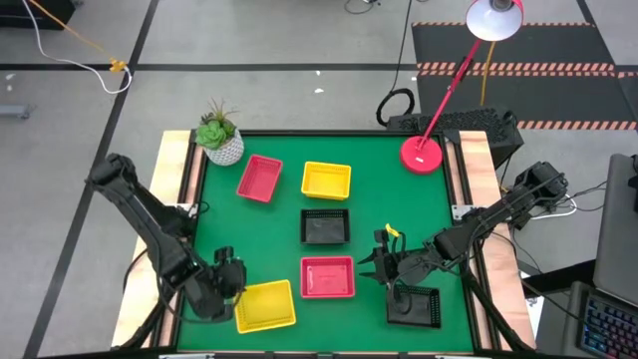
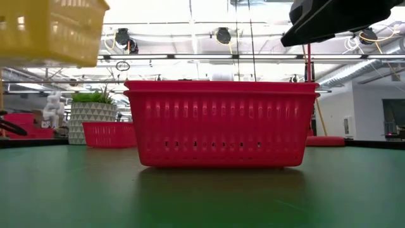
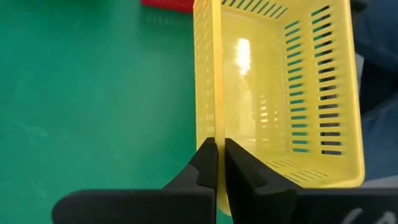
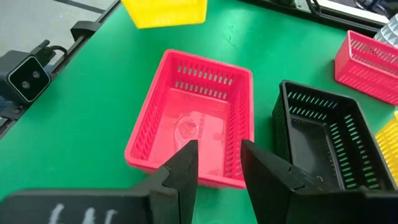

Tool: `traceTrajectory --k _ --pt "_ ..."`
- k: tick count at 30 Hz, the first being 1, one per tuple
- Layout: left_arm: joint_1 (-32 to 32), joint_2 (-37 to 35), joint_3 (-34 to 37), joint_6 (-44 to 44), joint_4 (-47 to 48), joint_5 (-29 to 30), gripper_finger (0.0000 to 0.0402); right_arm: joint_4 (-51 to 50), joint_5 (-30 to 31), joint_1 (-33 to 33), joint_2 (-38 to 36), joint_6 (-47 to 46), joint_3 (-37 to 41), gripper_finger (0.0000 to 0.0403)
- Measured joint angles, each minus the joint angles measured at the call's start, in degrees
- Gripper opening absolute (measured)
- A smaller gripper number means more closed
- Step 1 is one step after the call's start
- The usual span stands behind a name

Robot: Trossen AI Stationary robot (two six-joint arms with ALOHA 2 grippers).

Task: Stack baskets by color
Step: Stack the bottom yellow basket on the top yellow baskets

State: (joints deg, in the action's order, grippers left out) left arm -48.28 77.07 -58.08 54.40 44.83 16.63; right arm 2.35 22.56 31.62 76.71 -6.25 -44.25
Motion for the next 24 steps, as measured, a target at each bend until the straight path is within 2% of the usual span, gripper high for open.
traceTrajectory --k 13,18,24 --pt "6.4 -9.1 0.0 -10.5 0.1 0.4 0.0013 0.9 1.5 -0.6 0.0 4.0 0.0 0.0116" --pt "9.5 -12.1 0.0 -18.8 0.1 1.6 0.001 0.9 1.5 -0.7 0.0 4.0 0.0 0.0116" --pt "16.4 -15.4 0.0 -29.2 -0.6 1.9 0.0015 3.2 1.4 -0.7 0.0 4.0 0.0 0.0116"
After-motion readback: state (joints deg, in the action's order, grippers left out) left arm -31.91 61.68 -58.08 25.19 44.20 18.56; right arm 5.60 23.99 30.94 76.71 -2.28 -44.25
